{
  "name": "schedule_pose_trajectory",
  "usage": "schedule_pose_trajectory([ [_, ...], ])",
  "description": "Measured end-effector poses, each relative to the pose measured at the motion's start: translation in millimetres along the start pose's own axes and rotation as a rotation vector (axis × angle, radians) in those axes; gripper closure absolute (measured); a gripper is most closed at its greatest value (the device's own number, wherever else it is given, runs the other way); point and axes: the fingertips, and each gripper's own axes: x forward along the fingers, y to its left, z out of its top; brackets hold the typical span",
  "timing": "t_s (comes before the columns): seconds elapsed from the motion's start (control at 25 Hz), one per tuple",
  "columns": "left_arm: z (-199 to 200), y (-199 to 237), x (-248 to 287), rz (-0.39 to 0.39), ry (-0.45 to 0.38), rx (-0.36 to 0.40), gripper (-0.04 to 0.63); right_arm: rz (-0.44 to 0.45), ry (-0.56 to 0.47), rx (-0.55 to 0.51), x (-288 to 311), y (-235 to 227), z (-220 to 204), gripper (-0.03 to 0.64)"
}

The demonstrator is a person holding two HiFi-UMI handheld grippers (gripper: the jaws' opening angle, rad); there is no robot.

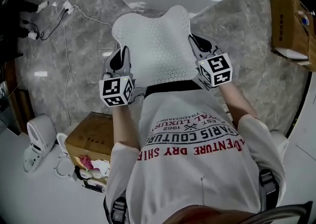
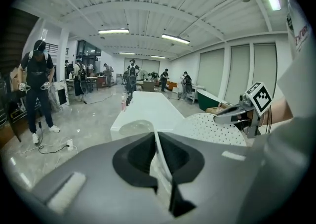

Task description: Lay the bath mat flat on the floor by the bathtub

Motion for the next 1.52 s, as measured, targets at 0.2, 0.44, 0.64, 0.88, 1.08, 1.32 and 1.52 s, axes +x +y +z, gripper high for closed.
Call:
schedule_pose_trajectory([
  [0.2,-7,8,40,-0.091,0.009,0.049,0.575,-0.097,0.008,0.055,14,-18,-6,0.603],
  [0.44,-10,41,82,-0.224,0.028,0.090,0.575,-0.280,0.018,0.179,33,-26,-14,0.603],
  [0.64,-23,70,112,-0.341,0.082,0.142,0.575,-0.438,0.008,0.267,48,-21,-28,0.603],
  [0.88,-46,103,144,-0.351,0.102,0.164,0.574,-0.482,0.029,0.282,82,-16,-51,0.603],
  [1.08,-82,117,156,-0.335,0.106,0.123,0.575,-0.475,0.045,0.284,106,-14,-81,0.603],
  [1.32,-168,125,207,-0.314,0.120,0.130,0.574,-0.460,0.028,0.244,156,-42,-148,0.603],
  [1.52,-242,135,258,-0.310,0.114,0.176,0.574,-0.462,0.012,0.198,196,-72,-223,0.603],
])
